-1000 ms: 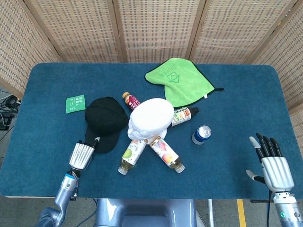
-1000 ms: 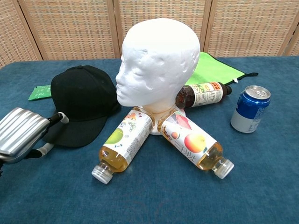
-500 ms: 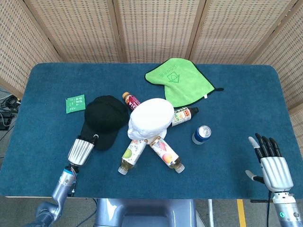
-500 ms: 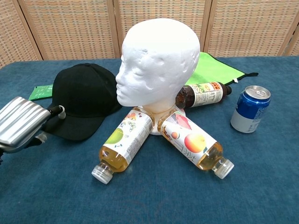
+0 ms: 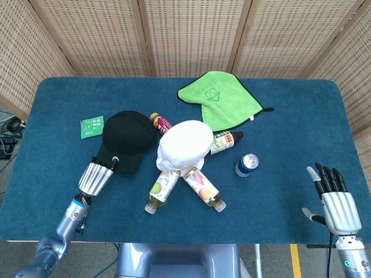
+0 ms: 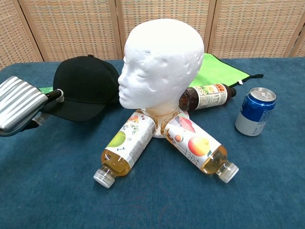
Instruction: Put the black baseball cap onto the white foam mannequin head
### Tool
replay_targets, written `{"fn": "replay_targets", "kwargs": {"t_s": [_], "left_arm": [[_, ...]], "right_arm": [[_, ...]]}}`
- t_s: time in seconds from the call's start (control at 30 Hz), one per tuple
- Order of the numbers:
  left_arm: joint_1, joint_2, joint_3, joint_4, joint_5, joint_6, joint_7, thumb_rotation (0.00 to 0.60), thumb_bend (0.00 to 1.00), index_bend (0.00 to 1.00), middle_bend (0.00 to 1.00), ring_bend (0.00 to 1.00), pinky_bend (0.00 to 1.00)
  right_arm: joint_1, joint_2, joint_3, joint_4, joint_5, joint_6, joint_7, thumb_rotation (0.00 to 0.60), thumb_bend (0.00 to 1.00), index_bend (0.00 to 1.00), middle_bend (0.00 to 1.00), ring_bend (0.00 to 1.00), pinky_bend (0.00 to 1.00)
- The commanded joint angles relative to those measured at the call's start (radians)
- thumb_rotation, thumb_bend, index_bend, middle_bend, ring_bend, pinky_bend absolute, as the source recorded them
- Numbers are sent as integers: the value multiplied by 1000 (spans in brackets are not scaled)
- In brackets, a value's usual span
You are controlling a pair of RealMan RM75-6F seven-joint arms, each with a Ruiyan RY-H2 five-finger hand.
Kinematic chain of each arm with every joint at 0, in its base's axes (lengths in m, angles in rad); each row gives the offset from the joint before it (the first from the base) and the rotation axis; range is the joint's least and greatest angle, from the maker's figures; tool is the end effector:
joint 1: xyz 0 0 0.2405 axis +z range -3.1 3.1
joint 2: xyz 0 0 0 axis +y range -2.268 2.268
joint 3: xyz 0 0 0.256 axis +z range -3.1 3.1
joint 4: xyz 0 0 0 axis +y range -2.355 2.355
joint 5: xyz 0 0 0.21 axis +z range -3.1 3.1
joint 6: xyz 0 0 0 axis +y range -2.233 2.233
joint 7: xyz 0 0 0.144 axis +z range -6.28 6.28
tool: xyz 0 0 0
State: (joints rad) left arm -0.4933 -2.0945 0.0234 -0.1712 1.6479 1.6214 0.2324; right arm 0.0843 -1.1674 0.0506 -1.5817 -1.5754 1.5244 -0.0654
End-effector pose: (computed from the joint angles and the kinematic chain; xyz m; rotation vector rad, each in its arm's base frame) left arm -0.2573 0.2999 -0.0287 -1.6770 0.1056 -0.8111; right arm -0.3006 -0.1806 0.1475 1.4382 -0.8064 0.9351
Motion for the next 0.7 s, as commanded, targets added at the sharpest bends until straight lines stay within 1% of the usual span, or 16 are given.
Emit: {"fn": "replay_targets", "kwargs": {"t_s": [0.03,0.2,0.4,0.57,0.7], "left_arm": [[-16,39,20,8,22,35,26,600,677,830,975,922,818],[-59,128,41,2,50,94,66,600,669,840,975,922,818],[-91,231,52,-55,65,124,116,600,668,847,975,922,818],[-98,284,70,-101,85,135,165,600,661,850,975,922,817],[-109,322,70,-137,91,152,193,600,660,851,975,922,817]], "right_arm": [[0,0,1,1,-1,2,3,600,35,37,0,0,0],[0,-4,0,3,-7,5,2,600,34,37,0,0,0],[-4,-5,1,3,-20,24,7,600,34,38,0,0,0],[-6,-6,3,6,-28,38,15,600,34,43,0,0,0],[-7,-8,5,9,-31,43,16,600,34,48,0,0,0]]}}
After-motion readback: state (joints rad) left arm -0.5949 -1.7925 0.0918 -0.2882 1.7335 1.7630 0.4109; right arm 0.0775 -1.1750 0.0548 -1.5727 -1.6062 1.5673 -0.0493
